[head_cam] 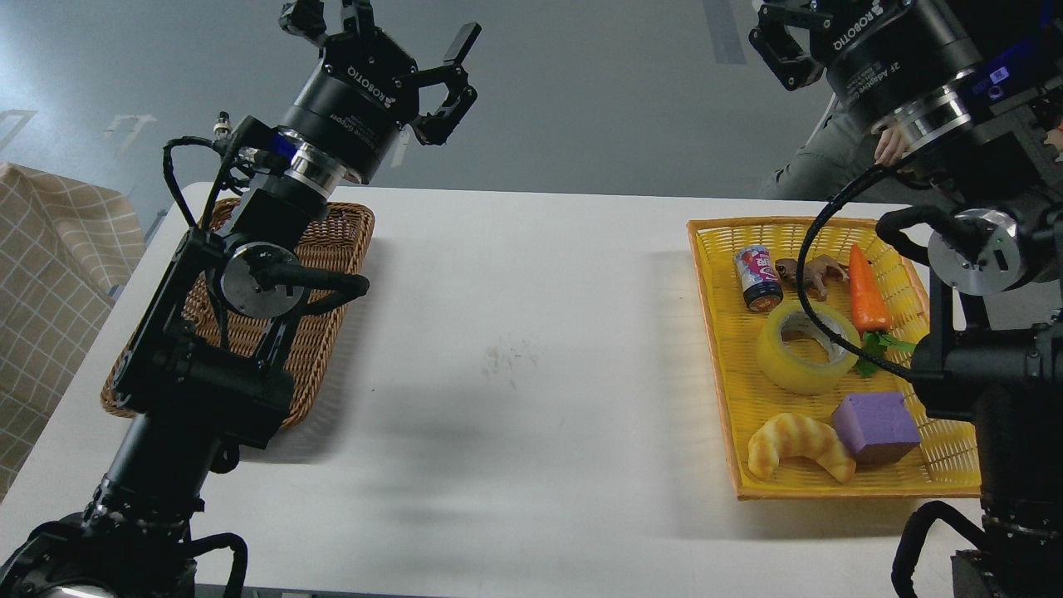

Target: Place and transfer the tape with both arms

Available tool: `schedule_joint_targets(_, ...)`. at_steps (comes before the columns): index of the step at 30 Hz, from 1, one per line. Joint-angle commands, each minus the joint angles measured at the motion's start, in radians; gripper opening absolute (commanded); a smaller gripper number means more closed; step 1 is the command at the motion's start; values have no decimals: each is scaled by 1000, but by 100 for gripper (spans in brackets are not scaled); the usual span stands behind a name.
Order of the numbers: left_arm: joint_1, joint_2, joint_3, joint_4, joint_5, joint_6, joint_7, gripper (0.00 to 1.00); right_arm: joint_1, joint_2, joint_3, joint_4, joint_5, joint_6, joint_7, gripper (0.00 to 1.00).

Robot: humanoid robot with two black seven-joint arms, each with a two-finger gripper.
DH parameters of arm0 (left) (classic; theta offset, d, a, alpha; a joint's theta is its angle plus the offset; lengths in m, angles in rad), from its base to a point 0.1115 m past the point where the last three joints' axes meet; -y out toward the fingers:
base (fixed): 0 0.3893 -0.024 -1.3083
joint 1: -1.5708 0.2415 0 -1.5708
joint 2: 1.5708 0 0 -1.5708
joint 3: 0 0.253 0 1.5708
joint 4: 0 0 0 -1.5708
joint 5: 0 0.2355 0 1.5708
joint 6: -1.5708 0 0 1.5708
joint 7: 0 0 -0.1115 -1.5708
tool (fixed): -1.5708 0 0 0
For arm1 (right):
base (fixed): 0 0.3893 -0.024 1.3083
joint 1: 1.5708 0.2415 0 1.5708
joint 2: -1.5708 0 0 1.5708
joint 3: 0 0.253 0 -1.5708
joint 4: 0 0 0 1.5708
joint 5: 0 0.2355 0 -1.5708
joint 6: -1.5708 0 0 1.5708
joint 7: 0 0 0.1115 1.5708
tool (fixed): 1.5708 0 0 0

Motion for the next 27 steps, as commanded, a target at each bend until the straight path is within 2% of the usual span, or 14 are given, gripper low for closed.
schedule_joint_targets(1,-5,6,6,1,4,7,3,98,0,0,-1,-11,0,2,2,100)
schedule_joint_targets(13,9,-14,2,-2,16,11,0,98,-19,0,-1,-3,6,5,2,100)
schedule_joint_targets(17,38,-41,5,-35,17,13,0,98,-29,0,-3,-5,8,16,2,100)
schedule_joint_targets(27,46,-29,10,-37,19,19,0,98,-36,0,-1,9,8,17,2,100)
